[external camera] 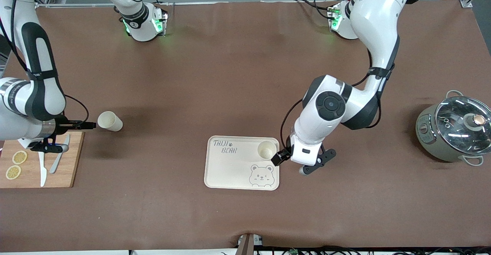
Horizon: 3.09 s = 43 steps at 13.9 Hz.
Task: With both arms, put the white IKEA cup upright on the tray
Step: 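Set the cup on the tray while the right gripper reaches the cup, then withdraw the left gripper while the right gripper grasps the second cup, then lift and carry the second white cup toward the tray with the right gripper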
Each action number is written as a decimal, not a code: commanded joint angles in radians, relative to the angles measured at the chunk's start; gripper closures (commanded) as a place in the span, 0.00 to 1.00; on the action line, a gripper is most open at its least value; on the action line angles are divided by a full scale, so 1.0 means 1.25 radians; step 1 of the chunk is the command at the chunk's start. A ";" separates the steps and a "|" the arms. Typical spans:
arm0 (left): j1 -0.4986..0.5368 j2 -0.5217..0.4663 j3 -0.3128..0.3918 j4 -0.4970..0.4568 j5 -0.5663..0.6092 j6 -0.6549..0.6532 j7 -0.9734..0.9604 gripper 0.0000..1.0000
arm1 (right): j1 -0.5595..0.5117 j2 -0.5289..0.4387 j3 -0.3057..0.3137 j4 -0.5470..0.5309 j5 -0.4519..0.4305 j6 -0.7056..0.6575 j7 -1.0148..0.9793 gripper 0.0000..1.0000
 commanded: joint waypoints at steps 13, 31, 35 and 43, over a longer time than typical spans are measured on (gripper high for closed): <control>0.169 -0.183 0.001 -0.019 0.048 -0.236 0.195 0.00 | -0.008 -0.050 0.011 -0.171 0.041 0.112 0.003 0.81; 0.335 -0.330 0.001 -0.020 0.045 -0.420 0.581 0.00 | 0.117 -0.045 0.015 -0.006 0.185 -0.022 0.356 1.00; 0.369 -0.382 0.001 -0.027 0.045 -0.534 0.655 0.00 | 0.206 -0.023 0.015 0.032 0.233 -0.026 0.560 1.00; 0.410 -0.551 -0.003 -0.210 0.037 -0.509 0.741 0.00 | 0.332 0.073 0.013 0.140 0.419 -0.014 0.863 1.00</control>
